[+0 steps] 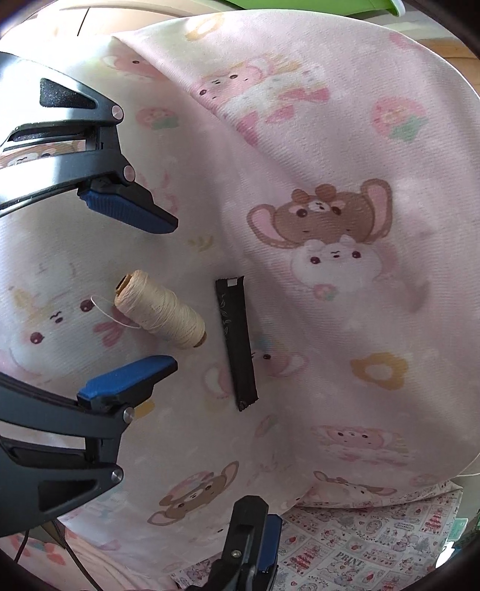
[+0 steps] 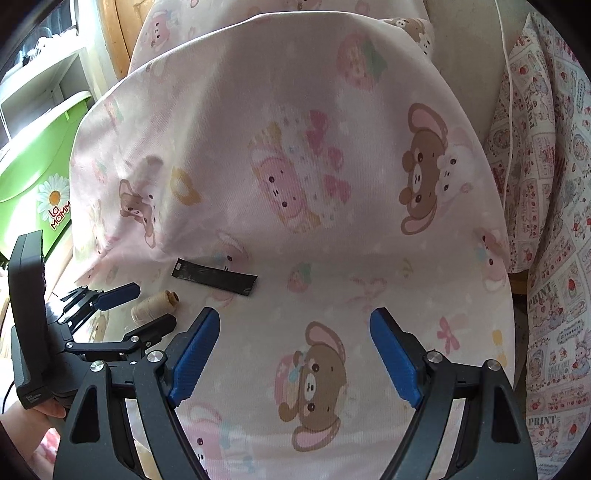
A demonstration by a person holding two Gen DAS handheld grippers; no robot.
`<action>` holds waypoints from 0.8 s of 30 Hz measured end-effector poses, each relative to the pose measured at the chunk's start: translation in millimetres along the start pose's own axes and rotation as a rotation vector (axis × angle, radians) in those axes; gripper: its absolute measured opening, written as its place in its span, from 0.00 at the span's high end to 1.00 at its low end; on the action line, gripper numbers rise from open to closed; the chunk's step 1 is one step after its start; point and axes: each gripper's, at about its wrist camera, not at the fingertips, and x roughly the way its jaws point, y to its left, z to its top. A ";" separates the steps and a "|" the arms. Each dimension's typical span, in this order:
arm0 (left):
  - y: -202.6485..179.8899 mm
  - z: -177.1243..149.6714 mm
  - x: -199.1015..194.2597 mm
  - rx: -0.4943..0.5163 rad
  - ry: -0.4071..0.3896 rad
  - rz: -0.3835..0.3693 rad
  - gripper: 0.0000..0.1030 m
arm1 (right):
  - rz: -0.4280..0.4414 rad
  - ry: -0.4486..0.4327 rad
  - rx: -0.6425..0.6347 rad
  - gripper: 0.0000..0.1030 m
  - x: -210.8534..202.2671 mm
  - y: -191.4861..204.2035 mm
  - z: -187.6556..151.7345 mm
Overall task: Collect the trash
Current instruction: 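Lower the left tool onto the cream thread spool and close it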
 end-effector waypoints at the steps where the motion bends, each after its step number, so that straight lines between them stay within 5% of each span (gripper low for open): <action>1: -1.6 0.8 0.5 0.001 -0.001 -0.004 0.36 | -0.003 0.000 0.003 0.17 1.2 -0.5 -0.2; 4: -3.1 3.5 1.9 -0.004 -0.003 -0.015 0.37 | -0.010 -0.003 0.007 0.17 1.3 -1.5 0.1; 8: -1.3 4.4 4.0 -0.009 0.012 -0.066 0.67 | -0.010 -0.001 0.014 0.17 -0.5 -3.2 -1.1; 14: 0.8 2.8 -0.1 -0.003 0.012 -0.088 0.79 | -0.011 0.001 -0.011 0.17 0.0 1.4 -0.6; 24: 18.3 8.1 -44.4 -0.053 -0.133 -0.002 0.79 | 0.038 -0.015 -0.079 0.17 13.0 20.7 8.1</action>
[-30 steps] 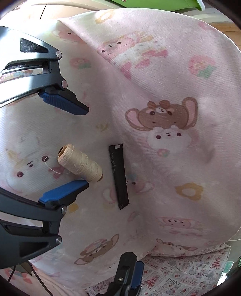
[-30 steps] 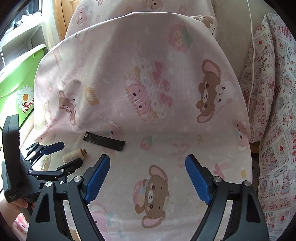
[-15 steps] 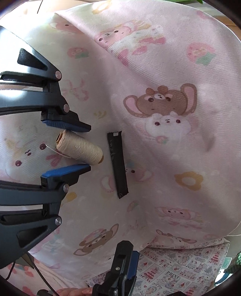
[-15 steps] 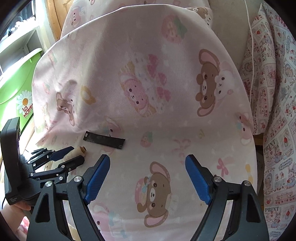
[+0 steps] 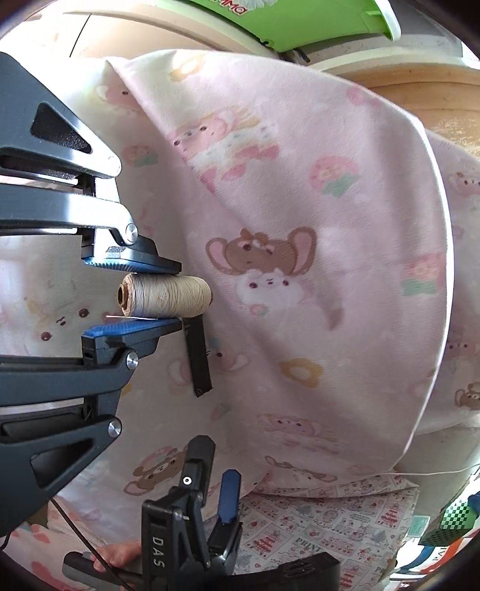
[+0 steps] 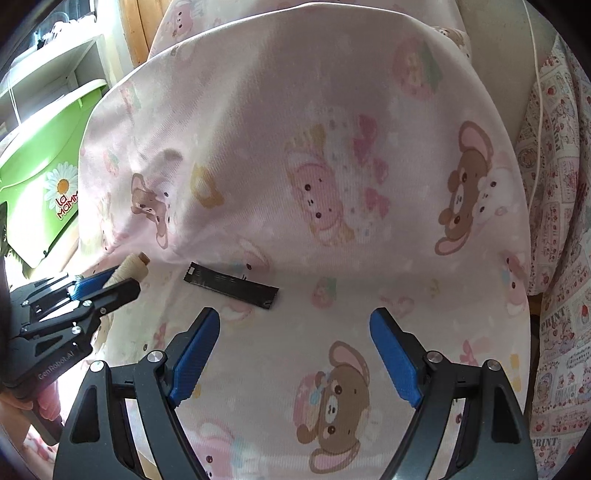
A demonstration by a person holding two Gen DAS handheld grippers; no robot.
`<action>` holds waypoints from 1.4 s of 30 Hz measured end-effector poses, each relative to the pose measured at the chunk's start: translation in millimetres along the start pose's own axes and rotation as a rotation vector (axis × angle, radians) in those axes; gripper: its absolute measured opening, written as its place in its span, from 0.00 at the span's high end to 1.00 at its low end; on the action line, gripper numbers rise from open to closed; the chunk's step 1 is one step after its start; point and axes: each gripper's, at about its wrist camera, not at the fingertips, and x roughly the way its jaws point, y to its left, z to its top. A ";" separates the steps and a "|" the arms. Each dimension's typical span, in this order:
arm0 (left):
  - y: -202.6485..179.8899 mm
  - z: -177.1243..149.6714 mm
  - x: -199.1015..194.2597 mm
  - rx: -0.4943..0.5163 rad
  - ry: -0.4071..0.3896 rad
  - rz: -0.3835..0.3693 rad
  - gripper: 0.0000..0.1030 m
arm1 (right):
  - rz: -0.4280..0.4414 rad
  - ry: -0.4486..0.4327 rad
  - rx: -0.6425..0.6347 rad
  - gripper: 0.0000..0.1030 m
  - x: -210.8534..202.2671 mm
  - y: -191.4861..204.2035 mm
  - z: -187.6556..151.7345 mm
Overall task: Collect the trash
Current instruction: 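Grasp the black strip with the right tool while the left tool holds the spool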
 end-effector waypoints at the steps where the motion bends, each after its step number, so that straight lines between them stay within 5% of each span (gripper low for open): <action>1: 2.8 1.0 -3.6 0.001 -0.013 0.014 0.79 | 0.003 -0.003 -0.009 0.17 3.6 1.9 1.5; 4: 9.4 4.4 -10.6 -0.008 -0.048 0.052 0.79 | 0.004 0.008 -0.050 0.23 18.6 8.5 5.9; 6: 11.6 6.3 -10.8 -0.018 -0.054 0.060 0.79 | 0.028 0.036 -0.048 0.42 29.3 9.4 7.7; 11: 21.3 3.9 -10.9 -0.019 -0.048 0.075 0.79 | 0.088 0.075 0.009 0.64 47.8 7.7 9.3; 28: 36.4 -3.5 -18.9 -0.024 -0.039 0.083 0.78 | 0.031 0.053 -0.022 0.78 78.1 25.0 8.1; 30: 35.2 -3.6 -17.9 -0.018 -0.038 0.095 0.78 | 0.035 0.055 -0.029 0.92 77.8 25.0 5.7; 33: 33.2 -3.5 -18.0 -0.022 -0.037 0.094 0.78 | 0.047 0.061 -0.058 0.96 75.6 33.9 1.8; 42: 35.6 -0.7 -31.9 -0.029 -0.076 0.111 0.78 | 0.067 0.022 -0.164 0.98 48.3 70.0 -21.7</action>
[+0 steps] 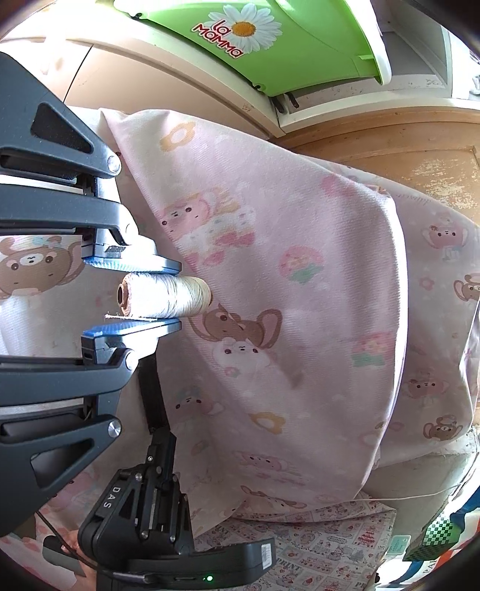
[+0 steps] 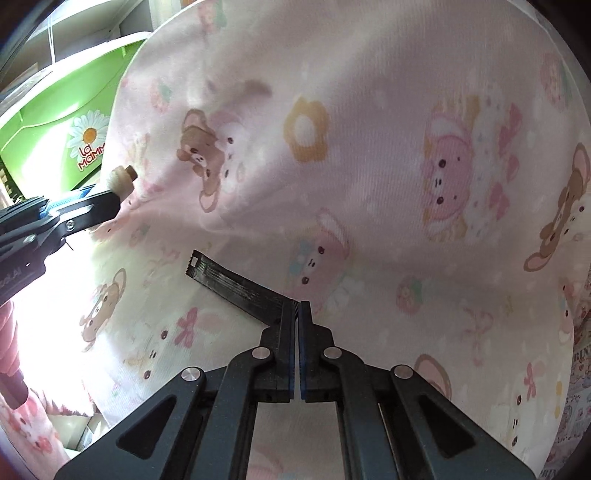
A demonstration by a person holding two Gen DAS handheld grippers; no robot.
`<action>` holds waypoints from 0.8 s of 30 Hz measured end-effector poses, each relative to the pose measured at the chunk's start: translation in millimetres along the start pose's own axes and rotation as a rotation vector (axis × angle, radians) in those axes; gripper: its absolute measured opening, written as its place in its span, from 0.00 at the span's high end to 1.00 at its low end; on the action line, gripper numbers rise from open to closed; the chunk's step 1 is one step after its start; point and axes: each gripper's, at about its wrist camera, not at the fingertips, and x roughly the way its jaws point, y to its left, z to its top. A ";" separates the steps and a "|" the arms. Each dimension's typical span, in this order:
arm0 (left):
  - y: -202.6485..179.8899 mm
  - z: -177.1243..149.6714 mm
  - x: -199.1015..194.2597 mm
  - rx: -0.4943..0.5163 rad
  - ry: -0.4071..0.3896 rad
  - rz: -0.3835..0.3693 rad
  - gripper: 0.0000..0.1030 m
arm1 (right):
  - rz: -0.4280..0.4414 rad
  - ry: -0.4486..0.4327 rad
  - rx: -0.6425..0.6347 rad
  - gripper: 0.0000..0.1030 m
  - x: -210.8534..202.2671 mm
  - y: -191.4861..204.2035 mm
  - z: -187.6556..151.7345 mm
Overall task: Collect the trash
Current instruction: 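Grasp the black strip with the right tool while the left tool holds the spool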
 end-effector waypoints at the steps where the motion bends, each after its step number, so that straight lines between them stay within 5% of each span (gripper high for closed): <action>1: 1.8 0.4 -1.8 -0.005 -0.006 0.002 0.78 | 0.000 -0.011 -0.003 0.98 -6.0 1.9 -2.7; 11: 10.9 -0.6 -16.2 -0.004 -0.038 0.017 0.78 | -0.072 -0.170 0.047 0.99 -71.6 -0.2 -13.4; 17: 8.8 -4.8 -16.2 0.013 -0.034 0.027 0.78 | 0.054 -0.153 -0.005 0.99 -86.6 -14.6 -7.4; 19: 7.9 -4.9 -18.1 0.021 -0.044 0.033 0.78 | 0.075 -0.103 -0.038 0.93 -74.8 -13.4 -4.9; 23: 7.6 -4.3 -19.9 0.019 -0.050 0.037 0.78 | 0.043 -0.101 -0.083 0.38 -55.1 -6.7 -1.4; 24: 7.7 -4.2 -20.1 0.018 -0.050 0.036 0.78 | 0.040 -0.100 -0.097 0.38 -50.8 -3.3 -2.3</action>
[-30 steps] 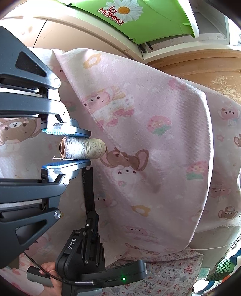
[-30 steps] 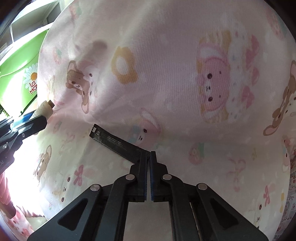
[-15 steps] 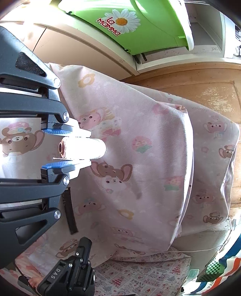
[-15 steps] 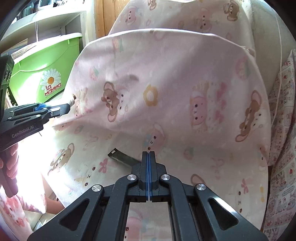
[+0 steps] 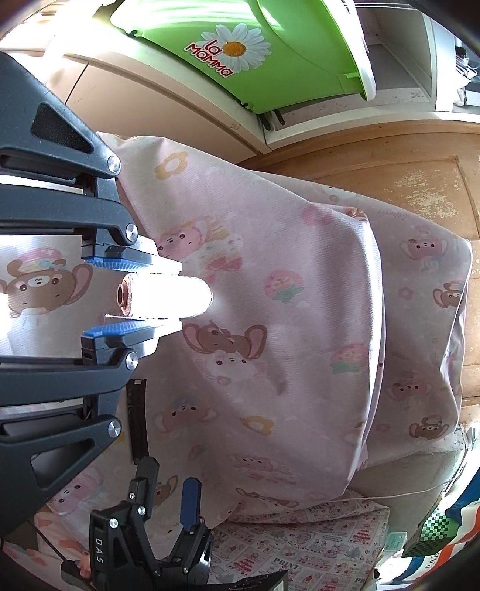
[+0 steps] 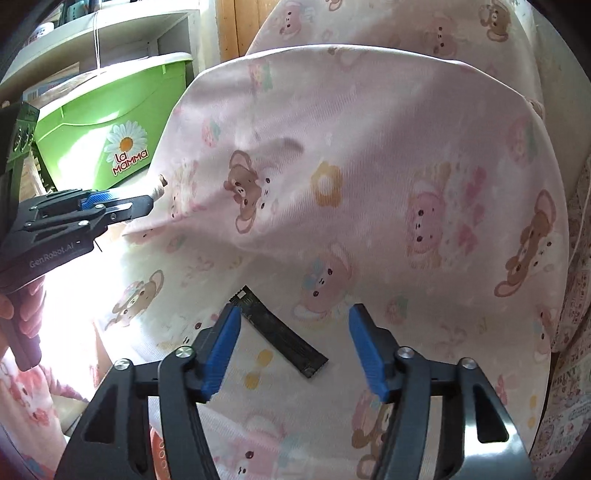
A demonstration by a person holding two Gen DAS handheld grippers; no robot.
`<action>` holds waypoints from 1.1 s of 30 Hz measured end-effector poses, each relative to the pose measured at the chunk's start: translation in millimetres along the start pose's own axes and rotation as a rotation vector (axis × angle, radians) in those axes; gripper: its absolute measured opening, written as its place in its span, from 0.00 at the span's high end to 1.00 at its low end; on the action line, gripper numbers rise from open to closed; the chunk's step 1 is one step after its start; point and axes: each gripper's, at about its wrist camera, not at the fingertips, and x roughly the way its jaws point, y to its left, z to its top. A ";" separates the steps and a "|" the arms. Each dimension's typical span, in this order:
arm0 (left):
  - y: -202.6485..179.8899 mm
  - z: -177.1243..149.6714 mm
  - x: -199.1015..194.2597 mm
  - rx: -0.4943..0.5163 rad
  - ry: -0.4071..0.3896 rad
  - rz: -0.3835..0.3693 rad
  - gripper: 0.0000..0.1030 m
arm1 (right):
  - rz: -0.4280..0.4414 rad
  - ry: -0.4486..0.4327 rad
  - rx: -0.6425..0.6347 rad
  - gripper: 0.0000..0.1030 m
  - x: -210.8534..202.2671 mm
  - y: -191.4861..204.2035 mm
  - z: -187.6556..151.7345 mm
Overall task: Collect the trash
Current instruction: 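Grasp the black strip with the right tool while the left tool holds the spool, then carry the spool and black strip down over the pink basket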
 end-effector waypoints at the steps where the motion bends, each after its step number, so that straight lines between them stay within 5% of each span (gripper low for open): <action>1: 0.0 0.1 -0.2 0.000 -0.001 0.001 0.78 | 0.003 0.019 -0.017 0.38 4.2 2.0 0.0; 13: 4.5 0.8 4.6 -0.012 0.015 0.002 0.78 | -0.001 0.188 -0.115 0.38 60.5 24.7 -2.3; 16: 7.0 0.9 4.4 -0.017 0.015 0.003 0.78 | 0.024 0.210 -0.080 0.47 65.8 22.6 -1.3; 20: 11.3 0.3 3.1 -0.033 0.018 -0.012 0.78 | 0.023 0.207 -0.063 0.78 67.8 17.7 0.5; 33: 20.4 -3.6 2.3 -0.095 0.046 -0.060 0.78 | 0.054 0.158 0.107 0.86 43.7 -9.3 0.1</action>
